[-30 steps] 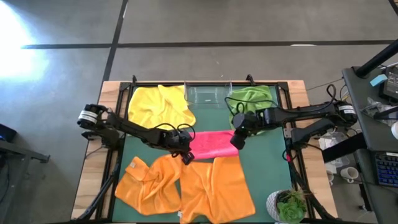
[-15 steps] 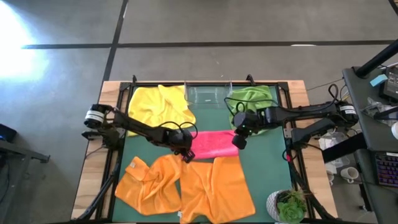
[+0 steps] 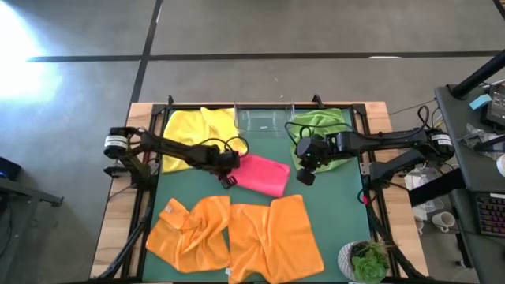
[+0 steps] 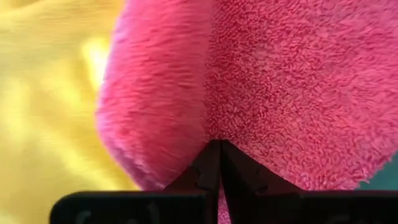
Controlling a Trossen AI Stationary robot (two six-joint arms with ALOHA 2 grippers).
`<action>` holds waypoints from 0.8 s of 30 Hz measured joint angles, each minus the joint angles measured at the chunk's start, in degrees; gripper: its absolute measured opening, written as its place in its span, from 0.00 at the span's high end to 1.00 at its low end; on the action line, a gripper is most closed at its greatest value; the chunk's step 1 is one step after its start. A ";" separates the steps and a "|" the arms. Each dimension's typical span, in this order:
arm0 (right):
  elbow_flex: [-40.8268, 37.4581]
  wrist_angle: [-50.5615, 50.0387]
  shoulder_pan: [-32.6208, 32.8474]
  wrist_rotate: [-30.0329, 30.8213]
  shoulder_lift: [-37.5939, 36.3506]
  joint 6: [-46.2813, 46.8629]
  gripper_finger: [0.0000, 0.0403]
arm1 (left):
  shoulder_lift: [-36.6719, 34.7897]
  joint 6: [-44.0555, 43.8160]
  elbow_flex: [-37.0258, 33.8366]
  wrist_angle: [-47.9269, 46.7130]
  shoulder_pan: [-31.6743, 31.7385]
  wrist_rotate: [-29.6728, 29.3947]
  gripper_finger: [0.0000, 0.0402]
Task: Fold microfiber towels
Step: Fold the pink microfiber towel
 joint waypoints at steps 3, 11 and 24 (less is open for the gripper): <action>0.00 -0.44 -0.50 0.37 0.00 -0.74 0.98 | -0.12 3.30 -0.09 -3.24 2.35 -2.57 1.00; 0.00 -0.56 -0.83 0.40 0.00 -1.97 0.98 | -2.58 9.68 0.59 -8.19 6.06 -3.41 1.00; 0.00 -0.76 -0.83 0.40 -0.02 -2.61 0.98 | -12.64 0.77 6.88 1.58 1.75 -1.94 1.00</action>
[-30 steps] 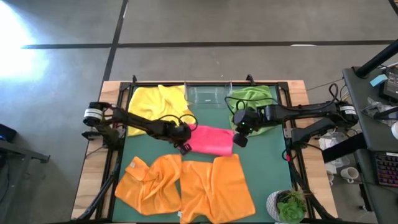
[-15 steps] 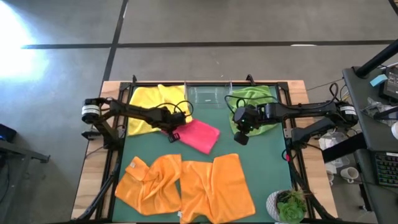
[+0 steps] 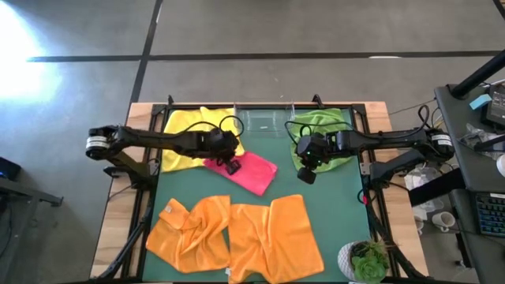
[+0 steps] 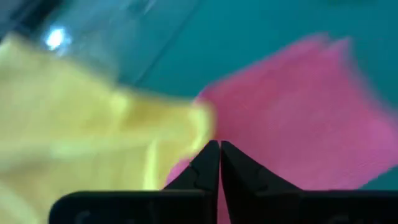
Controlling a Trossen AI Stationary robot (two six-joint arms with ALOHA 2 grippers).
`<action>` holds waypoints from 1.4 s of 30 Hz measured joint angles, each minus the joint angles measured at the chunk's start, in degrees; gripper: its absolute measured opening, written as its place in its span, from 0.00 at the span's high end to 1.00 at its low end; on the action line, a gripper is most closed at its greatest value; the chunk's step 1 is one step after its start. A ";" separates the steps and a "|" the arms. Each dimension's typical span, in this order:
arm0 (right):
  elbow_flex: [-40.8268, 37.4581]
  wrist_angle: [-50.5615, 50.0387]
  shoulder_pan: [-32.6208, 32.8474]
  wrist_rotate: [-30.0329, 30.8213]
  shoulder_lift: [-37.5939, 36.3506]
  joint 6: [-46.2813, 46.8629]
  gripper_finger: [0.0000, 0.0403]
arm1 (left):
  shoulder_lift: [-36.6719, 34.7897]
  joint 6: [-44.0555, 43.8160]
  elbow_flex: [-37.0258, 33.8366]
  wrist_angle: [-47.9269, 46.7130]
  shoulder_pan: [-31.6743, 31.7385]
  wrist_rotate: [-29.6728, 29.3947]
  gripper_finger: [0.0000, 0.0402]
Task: Fold microfiber towels
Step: Fold the pink microfiber towel
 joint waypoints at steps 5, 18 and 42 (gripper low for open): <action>0.00 -0.04 0.00 0.00 0.00 -1.18 0.98 | 1.80 -4.26 -0.42 10.59 -3.33 0.70 1.00; 0.00 -0.02 0.00 0.00 0.00 -3.51 0.98 | 19.43 -6.12 4.00 20.85 -11.29 3.70 1.00; 0.00 0.04 0.00 -0.04 0.00 -1.75 0.98 | 21.14 -1.74 6.94 -6.55 -19.08 11.23 1.00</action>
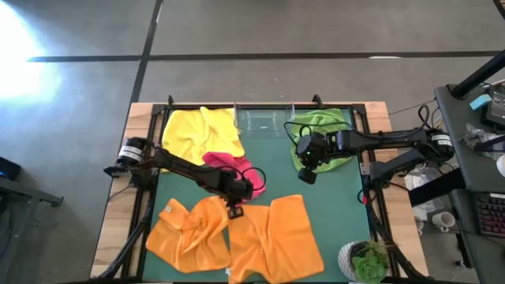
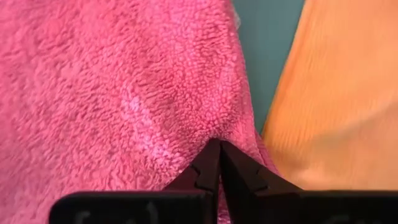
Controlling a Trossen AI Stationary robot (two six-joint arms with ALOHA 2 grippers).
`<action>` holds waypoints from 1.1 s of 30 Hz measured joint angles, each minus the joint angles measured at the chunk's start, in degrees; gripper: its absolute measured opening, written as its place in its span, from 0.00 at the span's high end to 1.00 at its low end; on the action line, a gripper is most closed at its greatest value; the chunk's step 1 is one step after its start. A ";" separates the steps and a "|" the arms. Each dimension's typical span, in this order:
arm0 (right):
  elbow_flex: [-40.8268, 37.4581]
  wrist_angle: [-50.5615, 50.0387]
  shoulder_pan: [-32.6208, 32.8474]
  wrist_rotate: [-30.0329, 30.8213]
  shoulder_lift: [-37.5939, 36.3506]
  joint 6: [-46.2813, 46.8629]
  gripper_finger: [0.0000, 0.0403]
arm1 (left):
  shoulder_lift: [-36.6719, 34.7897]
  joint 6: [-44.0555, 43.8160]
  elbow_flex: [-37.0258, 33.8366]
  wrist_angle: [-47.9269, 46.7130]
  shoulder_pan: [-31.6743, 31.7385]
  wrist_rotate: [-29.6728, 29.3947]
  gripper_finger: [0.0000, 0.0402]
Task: Fold microfiber towels
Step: Fold the pink microfiber towel
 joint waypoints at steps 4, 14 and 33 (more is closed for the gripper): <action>0.00 1.38 0.01 -0.22 0.00 -0.17 0.98 | -3.50 1.78 -0.62 -3.29 -0.33 -1.68 1.00; 0.00 8.12 0.17 -10.34 0.00 0.31 0.81 | -14.59 1.58 -0.93 -10.96 -4.70 -3.03 1.00; -0.01 23.98 11.54 -5.55 0.96 -19.96 0.65 | -14.18 1.47 -1.06 -9.38 -11.19 -2.80 0.78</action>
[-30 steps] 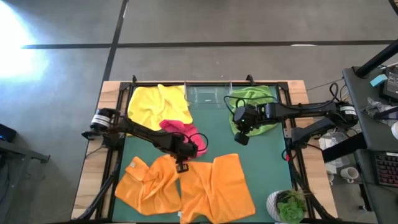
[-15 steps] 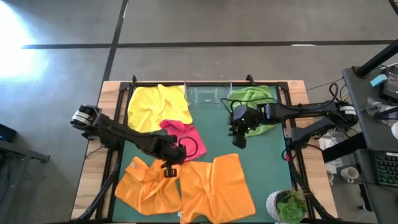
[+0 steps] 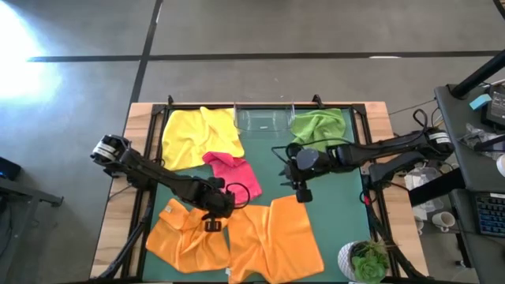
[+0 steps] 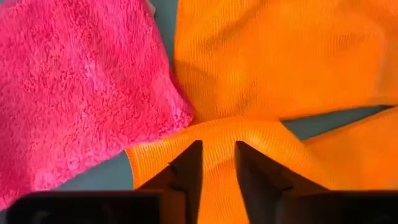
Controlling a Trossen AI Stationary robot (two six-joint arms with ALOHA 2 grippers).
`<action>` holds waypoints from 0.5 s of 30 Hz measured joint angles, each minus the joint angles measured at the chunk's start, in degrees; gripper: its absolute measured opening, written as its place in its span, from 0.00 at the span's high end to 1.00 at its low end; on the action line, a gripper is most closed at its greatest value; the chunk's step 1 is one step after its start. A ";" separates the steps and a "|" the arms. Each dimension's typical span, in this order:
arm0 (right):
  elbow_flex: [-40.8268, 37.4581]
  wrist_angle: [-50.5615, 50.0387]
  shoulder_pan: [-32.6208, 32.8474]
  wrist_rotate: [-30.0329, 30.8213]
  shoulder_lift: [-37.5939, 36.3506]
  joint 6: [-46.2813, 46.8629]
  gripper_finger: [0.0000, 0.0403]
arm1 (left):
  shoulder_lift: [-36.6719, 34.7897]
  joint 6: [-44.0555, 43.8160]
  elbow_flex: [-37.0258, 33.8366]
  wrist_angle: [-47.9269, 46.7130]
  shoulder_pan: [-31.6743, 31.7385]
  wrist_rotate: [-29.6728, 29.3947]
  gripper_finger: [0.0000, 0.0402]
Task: Fold microfiber towels
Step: Fold the pink microfiber towel
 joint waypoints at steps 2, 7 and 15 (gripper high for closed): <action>-0.03 0.80 0.02 0.02 1.28 -0.42 0.65 | 0.45 0.01 -0.01 2.43 -0.03 0.00 0.73; -0.06 4.03 0.10 -0.43 5.97 -6.90 0.66 | 2.25 0.00 0.00 7.94 -0.25 -0.02 0.66; 2.22 6.27 0.26 -0.89 15.50 -13.28 0.69 | 6.82 0.05 -0.13 7.43 -1.27 -1.45 0.65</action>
